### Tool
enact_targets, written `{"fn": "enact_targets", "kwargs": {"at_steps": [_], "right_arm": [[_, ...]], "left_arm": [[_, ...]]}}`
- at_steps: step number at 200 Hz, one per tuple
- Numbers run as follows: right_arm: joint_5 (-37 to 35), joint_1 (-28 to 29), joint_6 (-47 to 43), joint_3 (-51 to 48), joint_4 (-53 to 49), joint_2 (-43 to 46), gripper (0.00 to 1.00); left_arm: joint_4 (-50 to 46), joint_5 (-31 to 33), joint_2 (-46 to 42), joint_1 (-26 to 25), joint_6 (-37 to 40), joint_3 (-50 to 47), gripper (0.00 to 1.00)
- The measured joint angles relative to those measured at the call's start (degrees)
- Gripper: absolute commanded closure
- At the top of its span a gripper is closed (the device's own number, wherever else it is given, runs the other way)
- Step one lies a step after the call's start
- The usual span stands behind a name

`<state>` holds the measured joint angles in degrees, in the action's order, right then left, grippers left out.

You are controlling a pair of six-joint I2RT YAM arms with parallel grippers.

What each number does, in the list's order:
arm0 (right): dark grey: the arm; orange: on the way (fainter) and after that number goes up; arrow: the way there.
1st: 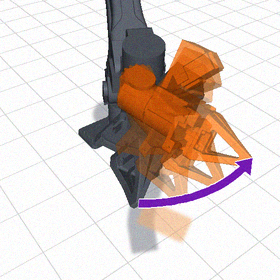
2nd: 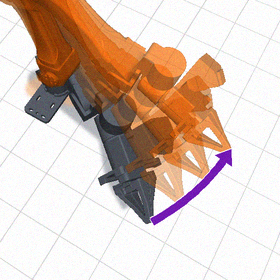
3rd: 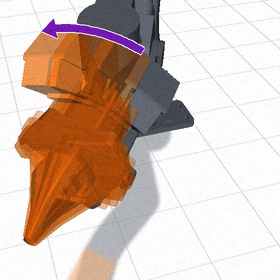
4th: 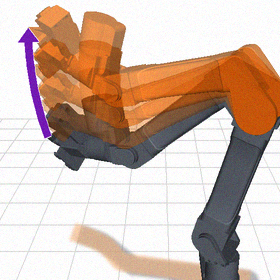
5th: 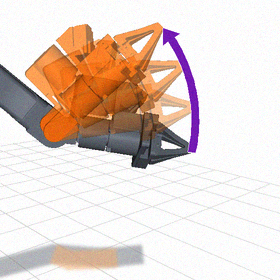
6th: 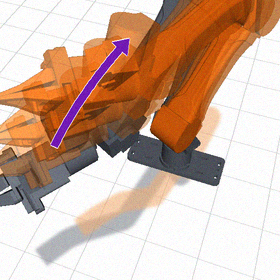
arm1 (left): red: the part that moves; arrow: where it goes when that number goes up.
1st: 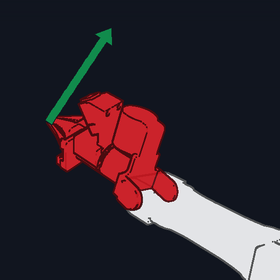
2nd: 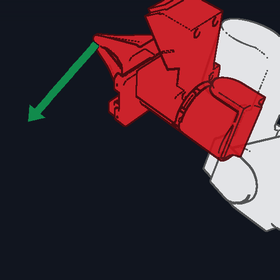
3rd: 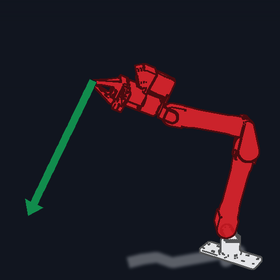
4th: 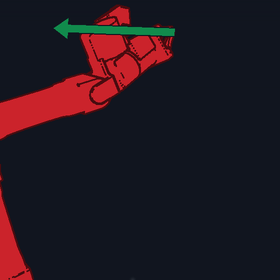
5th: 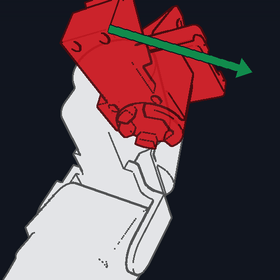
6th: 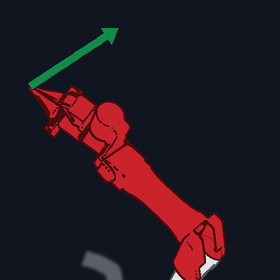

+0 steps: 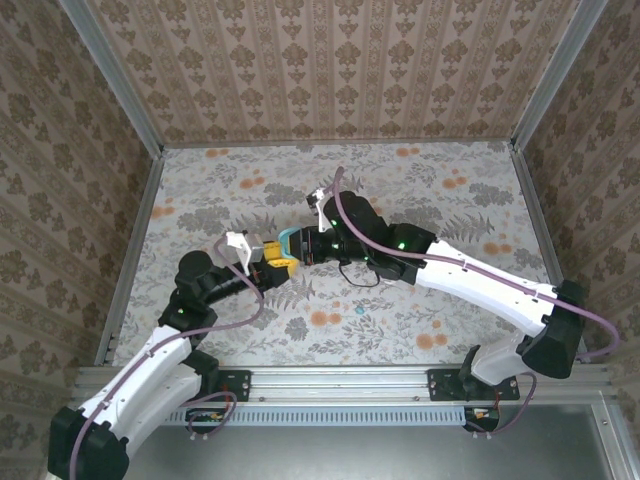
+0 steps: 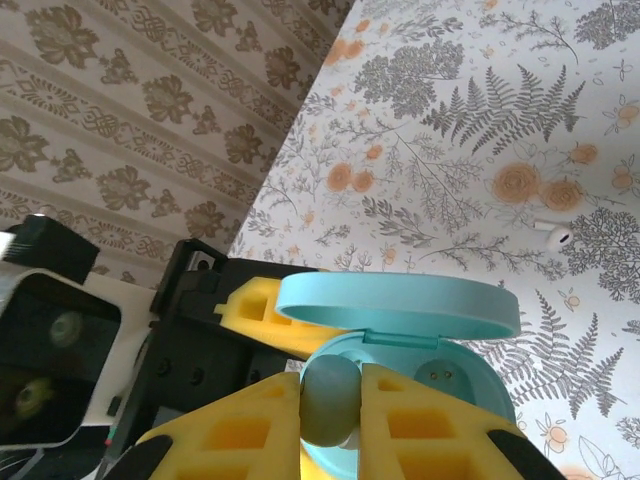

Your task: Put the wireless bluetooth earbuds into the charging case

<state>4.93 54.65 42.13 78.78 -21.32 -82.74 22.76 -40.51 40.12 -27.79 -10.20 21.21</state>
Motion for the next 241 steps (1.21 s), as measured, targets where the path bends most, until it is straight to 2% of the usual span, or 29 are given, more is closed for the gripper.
{"fn": "enact_targets", "kwargs": {"at_steps": [241], "right_arm": [[0.4,1.9,-0.2,0.2,0.6,-0.8,0.81]], "left_arm": [[-0.5,0.4,0.0,-0.3,0.9,0.7,0.71]]}}
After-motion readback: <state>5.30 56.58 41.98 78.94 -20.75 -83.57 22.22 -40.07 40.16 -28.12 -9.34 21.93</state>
